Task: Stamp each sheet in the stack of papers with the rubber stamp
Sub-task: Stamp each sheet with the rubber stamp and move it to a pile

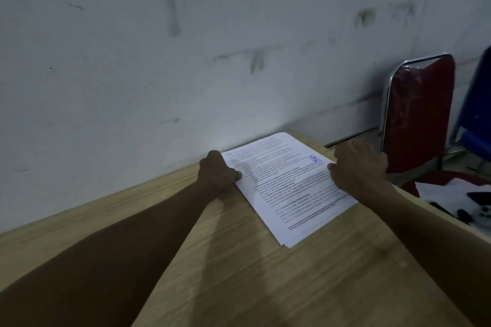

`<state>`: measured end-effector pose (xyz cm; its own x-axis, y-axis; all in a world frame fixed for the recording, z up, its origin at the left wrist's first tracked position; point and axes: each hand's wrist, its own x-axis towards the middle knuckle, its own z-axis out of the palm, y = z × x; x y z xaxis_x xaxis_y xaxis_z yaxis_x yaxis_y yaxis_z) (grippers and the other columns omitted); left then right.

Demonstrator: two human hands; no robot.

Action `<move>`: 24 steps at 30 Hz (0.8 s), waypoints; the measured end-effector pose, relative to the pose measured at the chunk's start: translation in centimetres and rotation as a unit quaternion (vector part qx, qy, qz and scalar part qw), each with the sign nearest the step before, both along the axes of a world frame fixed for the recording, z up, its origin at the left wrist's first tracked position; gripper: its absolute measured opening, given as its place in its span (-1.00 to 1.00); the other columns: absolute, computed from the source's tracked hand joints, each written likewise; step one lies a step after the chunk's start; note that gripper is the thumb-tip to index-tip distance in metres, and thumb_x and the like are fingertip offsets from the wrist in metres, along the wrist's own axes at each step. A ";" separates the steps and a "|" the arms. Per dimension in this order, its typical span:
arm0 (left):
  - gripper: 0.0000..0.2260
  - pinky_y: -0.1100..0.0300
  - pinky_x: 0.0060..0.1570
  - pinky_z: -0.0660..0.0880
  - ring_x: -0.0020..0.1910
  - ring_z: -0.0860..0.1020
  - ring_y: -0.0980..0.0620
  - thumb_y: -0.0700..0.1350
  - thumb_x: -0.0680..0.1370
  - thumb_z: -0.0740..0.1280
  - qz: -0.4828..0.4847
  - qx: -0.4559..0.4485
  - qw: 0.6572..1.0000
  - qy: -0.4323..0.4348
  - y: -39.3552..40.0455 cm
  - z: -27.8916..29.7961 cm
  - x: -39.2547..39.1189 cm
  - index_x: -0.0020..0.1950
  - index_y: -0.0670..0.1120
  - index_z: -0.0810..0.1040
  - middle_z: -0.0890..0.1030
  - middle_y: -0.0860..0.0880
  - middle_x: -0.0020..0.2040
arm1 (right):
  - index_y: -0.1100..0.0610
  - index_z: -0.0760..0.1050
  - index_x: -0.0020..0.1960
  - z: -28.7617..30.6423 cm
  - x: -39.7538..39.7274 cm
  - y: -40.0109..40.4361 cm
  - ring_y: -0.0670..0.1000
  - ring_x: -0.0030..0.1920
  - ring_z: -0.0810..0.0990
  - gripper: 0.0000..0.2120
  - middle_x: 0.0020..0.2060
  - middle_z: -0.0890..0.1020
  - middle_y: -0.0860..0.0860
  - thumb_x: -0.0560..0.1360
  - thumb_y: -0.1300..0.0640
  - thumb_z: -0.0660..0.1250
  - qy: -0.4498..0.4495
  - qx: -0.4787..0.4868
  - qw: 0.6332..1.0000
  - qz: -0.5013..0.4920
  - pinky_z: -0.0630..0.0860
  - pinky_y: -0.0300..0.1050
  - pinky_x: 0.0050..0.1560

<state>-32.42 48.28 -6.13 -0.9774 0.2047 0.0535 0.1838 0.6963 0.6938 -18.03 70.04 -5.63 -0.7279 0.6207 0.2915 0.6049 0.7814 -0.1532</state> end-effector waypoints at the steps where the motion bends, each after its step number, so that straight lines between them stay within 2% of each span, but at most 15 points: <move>1: -0.53 0.06 -0.14 0.51 0.05 0.59 -0.21 -0.10 0.34 0.56 0.000 0.005 1.000 -0.004 -0.1 0.0 -0.1 0.07 -0.18 0.38 0.54 -0.20 0.09 | 0.10 0.50 0.24 0.0 0.1 -0.2 0.16 0.25 0.49 -0.66 0.20 0.56 0.09 0.53 -0.02 0.36 0.004 0.005 1.000 0.001 0.39 0.08 0.20; 5: -0.46 0.05 -0.13 0.56 -0.01 0.61 -0.18 -0.04 0.38 0.53 -0.021 0.019 1.000 -0.013 -0.6 0.4 0.5 0.21 -0.18 0.37 0.57 -0.19 0.08 | 0.11 0.54 0.19 0.2 0.6 -1.3 0.14 0.20 0.53 -0.65 0.16 0.60 0.08 0.51 -0.08 0.38 0.040 0.012 0.999 0.024 0.45 0.08 0.18; 7: -0.47 0.16 -0.33 0.56 -0.14 0.62 -0.10 -0.05 0.42 0.50 -0.042 0.035 0.998 -0.028 -0.9 1.1 1.3 0.26 -0.19 0.35 0.58 -0.21 0.08 | 0.11 0.56 0.17 0.2 1.0 -2.2 0.12 0.15 0.56 -0.64 0.13 0.62 0.06 0.50 -0.10 0.38 0.059 0.012 0.997 0.045 0.50 0.07 0.17; 9: -0.49 0.33 -0.58 0.42 -0.32 0.58 -0.01 -0.07 0.45 0.48 -0.060 0.052 0.996 -0.037 -1.3 2.1 2.5 0.29 -0.20 0.35 0.56 -0.23 0.11 | 0.10 0.57 0.16 0.5 1.6 -3.4 0.10 0.12 0.58 -0.66 0.10 0.63 0.05 0.51 -0.09 0.37 0.077 0.007 0.995 0.064 0.50 0.07 0.16; 11: -0.50 0.39 -0.66 0.32 -0.39 0.56 0.02 -0.09 0.47 0.46 -0.073 0.061 0.995 -0.033 -2.1 3.4 4.0 0.31 -0.22 0.36 0.56 -0.25 0.14 | 0.08 0.58 0.15 1.0 2.5 -5.0 0.10 0.12 0.57 -0.69 0.09 0.63 0.04 0.52 -0.08 0.36 0.093 -0.016 0.992 0.083 0.50 0.04 0.16; 14: -0.56 0.40 -0.65 0.31 -0.38 0.57 0.02 -0.11 0.47 0.45 -0.100 0.061 0.993 -0.022 -3.8 5.4 6.5 0.27 -0.22 0.40 0.57 -0.24 0.10 | 0.03 0.57 0.15 1.9 4.3 -7.9 0.04 0.15 0.55 -0.72 0.10 0.62 -0.03 0.53 -0.09 0.33 0.106 -0.052 0.986 0.113 0.48 -0.03 0.14; 18: -0.67 0.41 -0.59 0.33 -0.35 0.62 -0.04 -0.11 0.47 0.45 -0.131 0.056 0.990 -0.003 -7.4 7.9 10.2 0.17 -0.18 0.49 0.65 -0.17 -0.14 | -0.03 0.55 0.08 2.9 7.2 -12.6 -0.05 0.12 0.53 -0.79 0.01 0.61 -0.12 0.52 -0.10 0.34 0.113 -0.105 0.972 0.177 0.37 -0.15 0.00; 24: -0.77 0.34 -0.47 0.39 -0.28 0.67 -0.04 -0.10 0.47 0.46 -0.155 0.036 0.987 0.016 -15.3 10.7 15.8 0.06 -0.17 0.57 0.68 -0.15 -0.19 | -0.01 0.60 0.03 4.3 11.9 -20.5 -0.05 0.00 0.57 -0.80 -0.12 0.62 -0.11 0.46 -0.08 0.42 0.116 -0.180 0.944 0.251 0.52 -0.09 -0.02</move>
<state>-16.65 32.98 4.57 -0.8660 0.4882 0.1084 0.4029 0.5527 0.7296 -6.14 49.52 -1.37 -0.8991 0.3046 0.3145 0.0908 0.8325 -0.5466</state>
